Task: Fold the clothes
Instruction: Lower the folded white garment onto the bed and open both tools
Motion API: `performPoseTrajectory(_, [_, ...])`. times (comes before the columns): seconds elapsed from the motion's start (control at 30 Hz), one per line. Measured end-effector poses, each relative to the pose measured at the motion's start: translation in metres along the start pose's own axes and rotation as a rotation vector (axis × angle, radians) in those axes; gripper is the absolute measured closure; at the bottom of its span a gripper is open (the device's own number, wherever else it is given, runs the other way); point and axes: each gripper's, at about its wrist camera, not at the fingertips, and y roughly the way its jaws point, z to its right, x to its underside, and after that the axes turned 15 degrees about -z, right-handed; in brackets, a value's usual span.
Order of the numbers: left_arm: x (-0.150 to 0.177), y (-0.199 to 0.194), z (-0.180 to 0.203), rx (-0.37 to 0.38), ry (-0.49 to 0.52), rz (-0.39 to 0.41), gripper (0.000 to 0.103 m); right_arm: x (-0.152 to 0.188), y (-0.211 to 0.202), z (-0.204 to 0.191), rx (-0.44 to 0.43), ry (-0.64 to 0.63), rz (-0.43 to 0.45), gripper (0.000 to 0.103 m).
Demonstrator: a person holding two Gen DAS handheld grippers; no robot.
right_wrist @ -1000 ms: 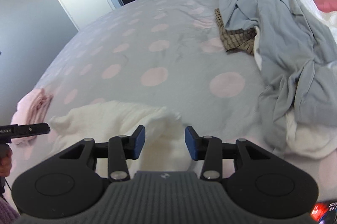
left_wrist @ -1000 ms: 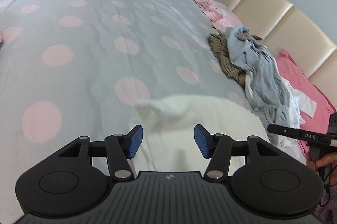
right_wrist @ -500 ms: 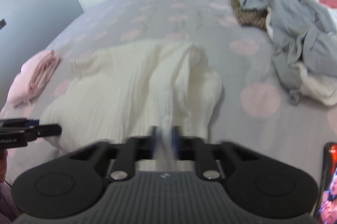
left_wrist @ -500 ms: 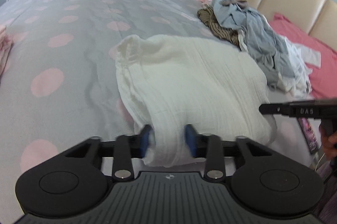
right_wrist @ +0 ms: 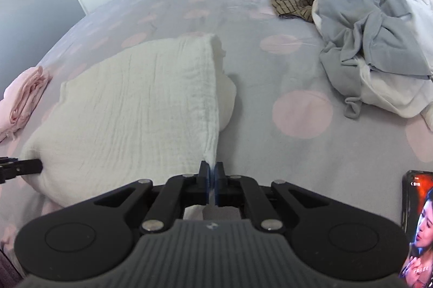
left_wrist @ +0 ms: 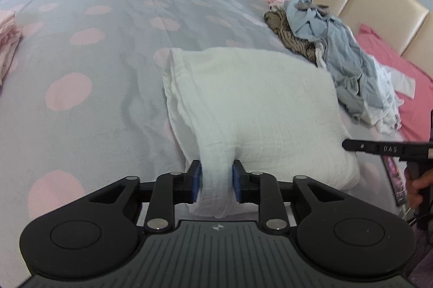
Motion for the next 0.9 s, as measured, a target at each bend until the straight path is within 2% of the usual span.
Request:
performPoseTrajectory(0.03, [-0.001,-0.004,0.001,-0.003,0.004,0.017,0.073,-0.001,-0.006,0.000,0.008,0.005,0.020,0.082])
performPoseTrajectory(0.1, [-0.004,-0.013,0.003,-0.016,0.019,0.056,0.073,-0.002,-0.020,0.001,0.025,0.009,0.066,0.074])
performPoseTrajectory(0.27, [-0.023,-0.024,0.019,-0.062,0.065,0.155,0.073,-0.015,-0.038,-0.011,0.074,-0.036,0.182,0.074])
performPoseTrajectory(0.47, [-0.046,0.000,0.038,-0.153,0.060,0.230,0.073,-0.046,-0.027,-0.036,0.036,-0.081,0.280,0.078])
performPoseTrajectory(0.6, [-0.061,0.027,0.042,-0.179,0.083,0.207,0.073,-0.067,-0.010,-0.051,0.032,-0.063,0.307,0.078])
performPoseTrajectory(0.7, [-0.073,0.047,0.038,-0.190,0.081,0.162,0.073,-0.074,0.012,-0.053,0.022,0.010,0.278,0.078])
performPoseTrajectory(0.83, [-0.083,0.076,0.027,-0.194,0.051,0.095,0.073,-0.066,0.055,-0.041,0.047,0.143,0.166,0.078])
performPoseTrajectory(0.9, [-0.083,0.090,0.019,-0.186,0.032,0.066,0.070,-0.055,0.067,-0.034,0.024,0.159,0.181,0.079])
